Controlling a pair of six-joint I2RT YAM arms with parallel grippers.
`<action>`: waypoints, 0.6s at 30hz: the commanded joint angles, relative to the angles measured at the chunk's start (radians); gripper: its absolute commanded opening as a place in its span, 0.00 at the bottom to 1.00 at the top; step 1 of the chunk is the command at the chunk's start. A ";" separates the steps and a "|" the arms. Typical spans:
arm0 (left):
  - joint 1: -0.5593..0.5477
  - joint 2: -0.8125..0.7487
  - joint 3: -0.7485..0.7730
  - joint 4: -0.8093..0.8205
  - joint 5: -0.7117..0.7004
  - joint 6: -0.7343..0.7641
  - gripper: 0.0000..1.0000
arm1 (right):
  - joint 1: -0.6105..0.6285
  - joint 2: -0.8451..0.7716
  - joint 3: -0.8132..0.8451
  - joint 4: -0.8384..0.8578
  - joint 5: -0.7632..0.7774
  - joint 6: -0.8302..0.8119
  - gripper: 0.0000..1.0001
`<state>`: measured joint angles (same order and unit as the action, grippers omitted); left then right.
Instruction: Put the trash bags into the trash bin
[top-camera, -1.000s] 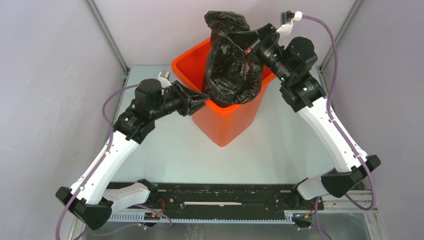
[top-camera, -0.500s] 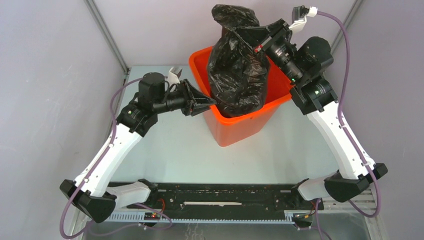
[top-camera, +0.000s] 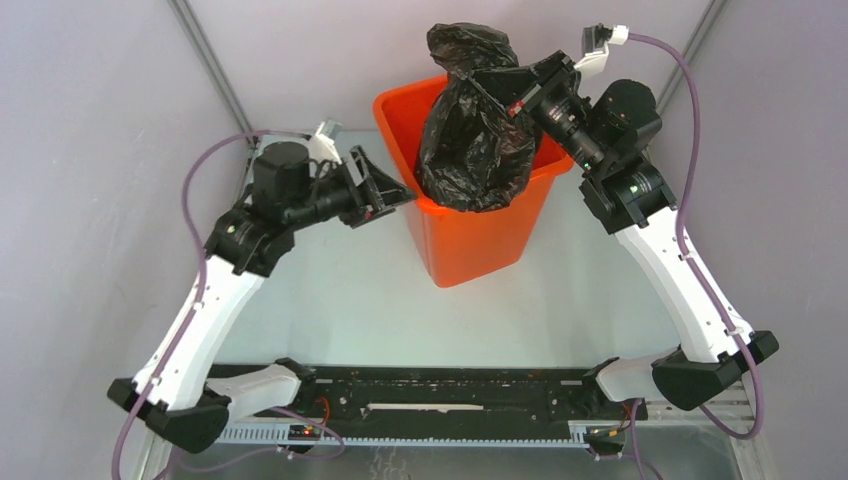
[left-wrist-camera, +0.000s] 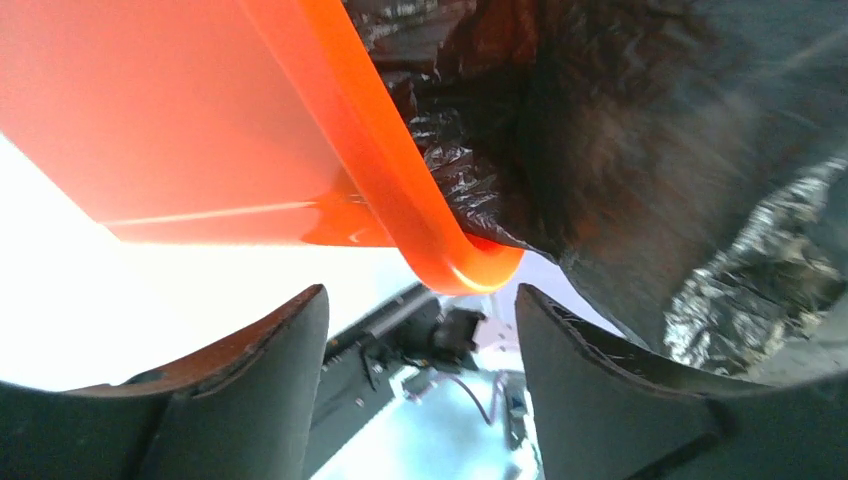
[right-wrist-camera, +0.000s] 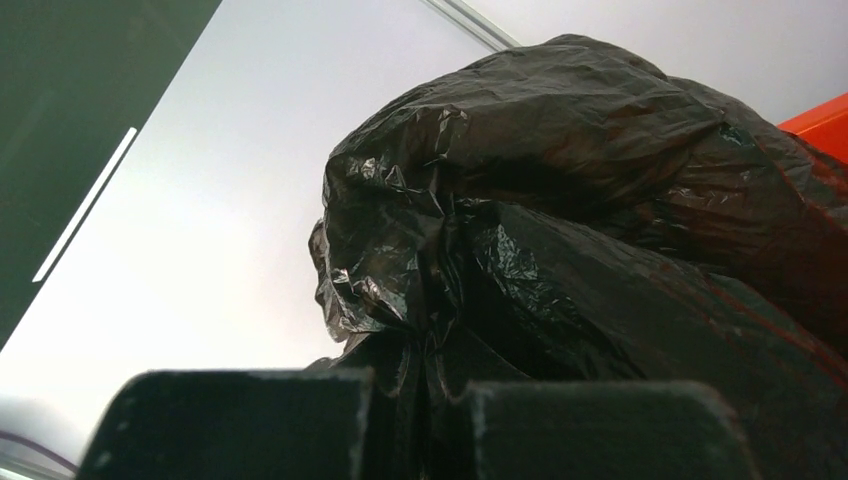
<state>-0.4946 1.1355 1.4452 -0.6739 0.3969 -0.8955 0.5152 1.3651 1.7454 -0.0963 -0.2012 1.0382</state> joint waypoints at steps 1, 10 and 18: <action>0.011 -0.141 0.104 -0.071 -0.213 0.164 0.76 | -0.007 -0.006 0.005 -0.010 -0.020 -0.019 0.00; -0.129 -0.167 0.167 0.291 -0.283 0.264 0.88 | -0.011 -0.006 0.041 -0.069 -0.039 -0.014 0.00; -0.314 0.177 0.625 0.044 -0.518 0.508 0.95 | -0.001 -0.050 0.031 -0.120 -0.036 -0.007 0.00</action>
<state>-0.7811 1.1893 1.9827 -0.4896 0.0189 -0.5472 0.5121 1.3636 1.7477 -0.1909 -0.2306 1.0382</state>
